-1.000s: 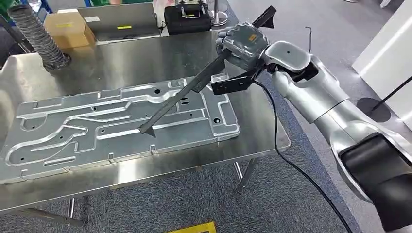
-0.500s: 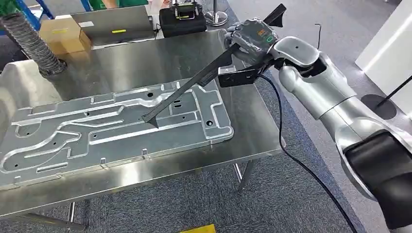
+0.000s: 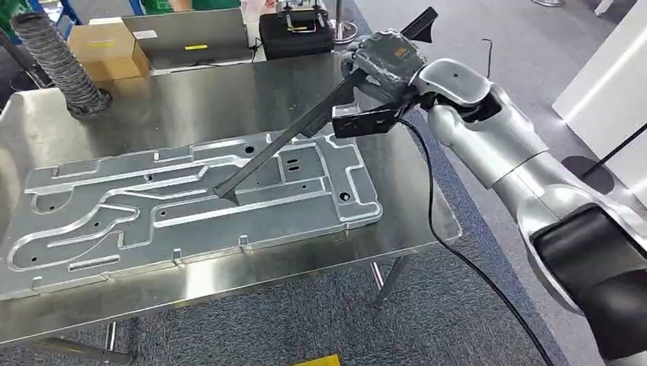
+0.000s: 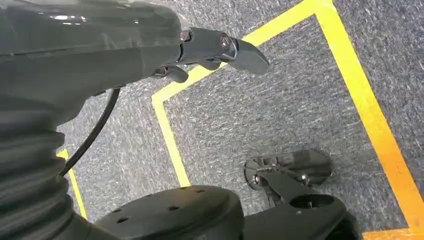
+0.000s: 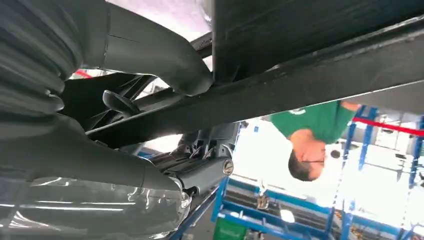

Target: Take the parts from the cabinet and place them on the table.

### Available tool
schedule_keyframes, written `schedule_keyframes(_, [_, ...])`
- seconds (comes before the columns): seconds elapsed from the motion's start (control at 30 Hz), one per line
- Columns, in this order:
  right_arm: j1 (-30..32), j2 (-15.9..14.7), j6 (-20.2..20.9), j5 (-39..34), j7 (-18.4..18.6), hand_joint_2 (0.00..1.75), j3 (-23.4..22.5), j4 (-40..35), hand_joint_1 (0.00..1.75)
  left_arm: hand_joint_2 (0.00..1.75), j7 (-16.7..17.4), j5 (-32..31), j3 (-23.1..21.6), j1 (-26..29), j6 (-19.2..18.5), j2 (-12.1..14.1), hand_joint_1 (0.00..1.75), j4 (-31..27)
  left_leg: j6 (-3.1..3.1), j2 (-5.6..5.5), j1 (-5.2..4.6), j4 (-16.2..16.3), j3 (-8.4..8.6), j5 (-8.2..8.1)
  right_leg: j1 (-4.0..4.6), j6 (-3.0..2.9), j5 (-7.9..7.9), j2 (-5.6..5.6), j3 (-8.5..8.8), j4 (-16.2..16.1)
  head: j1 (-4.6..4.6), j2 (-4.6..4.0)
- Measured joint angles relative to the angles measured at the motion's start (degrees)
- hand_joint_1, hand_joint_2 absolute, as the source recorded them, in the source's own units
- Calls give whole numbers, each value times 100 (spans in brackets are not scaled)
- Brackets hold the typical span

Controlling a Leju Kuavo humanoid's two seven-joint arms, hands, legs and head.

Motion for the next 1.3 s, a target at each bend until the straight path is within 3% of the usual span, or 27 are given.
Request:
schedule_keyframes(0.07, [-11,52,-2,-4,13,175,-20,2,175,175,28,9,0,3,4,0,0,0,-41,-15,-3,36,69,-94,2,-49,594,16,439,-1038,0,0])
schedule_keyframes(0.1, [-18,81,-4,-11,18,175,-28,11,175,175,46,18,0,16,4,-2,0,2,-79,-25,-24,72,67,-139,27,-98,555,64,529,-1216,0,0])
schedule_keyframes(0.17, [-20,86,-7,-13,20,175,-28,13,175,175,48,18,0,13,4,-2,0,2,-87,-29,-38,82,64,-145,40,-100,544,68,527,-1225,-2,0])
schedule_keyframes(0.23, [-8,131,-9,-24,26,175,-37,22,175,175,57,42,0,3,9,0,0,2,-159,-26,-30,66,48,-181,79,-182,507,69,506,-1264,-2,0])
schedule_keyframes(0.33, [-16,111,-11,-31,26,175,-52,22,175,175,59,46,0,4,18,4,0,2,-258,-35,-17,231,23,-336,-5,-263,485,53,618,-1364,-2,0])
schedule_keyframes(0.4, [-14,33,-11,-39,26,175,-48,22,175,175,46,55,2,0,18,4,0,2,-328,-41,16,1148,-428,-733,-14,-303,459,37,647,-1367,-2,0])
schedule_keyframes(0.43, [-6,18,-11,-39,26,175,-39,22,175,175,37,57,2,-28,7,4,0,2,-349,-41,27,1571,-657,-865,-14,-304,449,36,653,-1366,-2,0])
schedule_keyframes(0.47, [9,-11,-9,-39,24,175,-26,22,175,175,15,57,0,-57,4,4,0,2,-371,-40,39,1855,-829,-887,-18,-299,435,36,661,-1361,-2,0])
schedule_keyframes(0.5, [23,-13,-11,-39,24,175,-22,22,175,175,-2,55,0,-62,4,4,0,2,-379,-40,54,1834,-852,-770,-24,-293,421,42,674,-1354,-2,0])
schedule_keyframes(0.53, [27,-15,-9,-39,15,175,-20,22,175,175,-37,42,0,-54,26,4,0,2,-380,-38,69,1550,-759,-522,-34,-282,402,57,688,-1340,-2,0])
schedule_keyframes(0.6, [25,-39,-11,-39,15,175,-22,22,175,175,-74,-13,0,-45,142,4,0,2,-364,-24,89,567,-381,88,-52,-238,356,74,740,-1313,-2,0])
schedule_keyframes(0.67, [17,-91,-11,-42,15,175,-22,22,175,175,-94,-35,0,-17,210,2,0,2,-303,-12,43,196,-213,106,-19,-174,352,77,731,-1296,-2,0])
schedule_keyframes(0.7, [16,-107,-11,-44,15,175,-26,22,175,175,-98,-53,-2,-22,225,0,0,2,-249,-12,43,129,-197,25,-10,-137,376,74,698,-1300,-2,0])
schedule_keyframes(0.73, [23,-120,-11,-44,15,0,-26,22,0,175,-105,-57,-4,-21,241,0,0,2,-231,-35,34,149,-222,37,-3,-117,388,64,693,-1317,-2,0])
schedule_keyframes(0.8, [12,-120,-17,-59,11,0,-46,22,0,175,-114,-61,-4,-19,299,0,0,2,-132,-43,55,77,-197,81,-14,-37,400,55,722,-1358,-2,0])
schedule_keyframes(0.83, [15,-116,-17,-63,11,0,-52,22,0,175,-109,-68,-4,-20,317,2,0,2,-89,-30,70,29,-154,111,-41,-15,332,38,721,-1286,0,0])
schedule_keyframes(0.87, [-12,-70,-17,-64,2,0,-59,22,0,175,-107,-74,-6,-18,339,2,0,2,-63,-27,66,5,-144,120,-33,-7,182,31,631,-1095,0,0])
schedule_keyframes(0.9, [-25,-6,-15,-63,-7,0,-61,22,0,175,-96,-83,-7,-14,352,2,0,2,-41,-5,52,5,-149,123,-31,7,-102,30,387,-582,0,0])
schedule_keyframes(0.93, [-22,51,-13,-66,-4,0,-61,26,0,0,-98,-83,-7,-12,356,2,0,2,-27,8,37,6,-150,122,-29,18,-305,29,149,-92,0,0])
schedule_keyframes(0.97, [-19,94,-13,-70,0,0,-63,39,0,0,-101,-79,-7,-8,358,2,0,2,-22,13,20,8,-152,120,-30,22,-427,29,-55,311,-2,0])
schedule_keyframes(1.0, [-15,127,-11,-72,-2,0,-63,50,0,0,-107,-57,-7,2,358,2,0,2,-18,15,9,13,-151,118,-29,23,-419,29,-140,463,0,0])
schedule_keyframes(1.03, [-13,146,-11,-74,-4,0,-61,57,0,0,-109,-33,-7,9,358,2,0,2,-17,15,1,15,-148,115,-28,14,-330,29,-119,396,0,0])
schedule_keyframes(1.13, [-62,162,-13,-90,-7,0,-74,61,0,0,-118,-13,-7,10,312,0,0,2,-34,-7,-27,51,-120,72,-16,-82,421,46,648,-1108,0,0])
schedule_keyframes(1.17, [-97,166,-13,-101,-9,0,-77,61,0,0,-118,-13,-7,8,295,0,0,2,-62,-16,-54,70,-138,53,28,-106,334,74,721,-1278,0,0])
schedule_keyframes(1.3, [-130,184,-7,-181,-35,0,-85,68,0,0,-116,-17,-7,9,232,0,0,2,-165,-16,-35,46,-115,34,69,-197,365,65,724,-1330,-2,0])
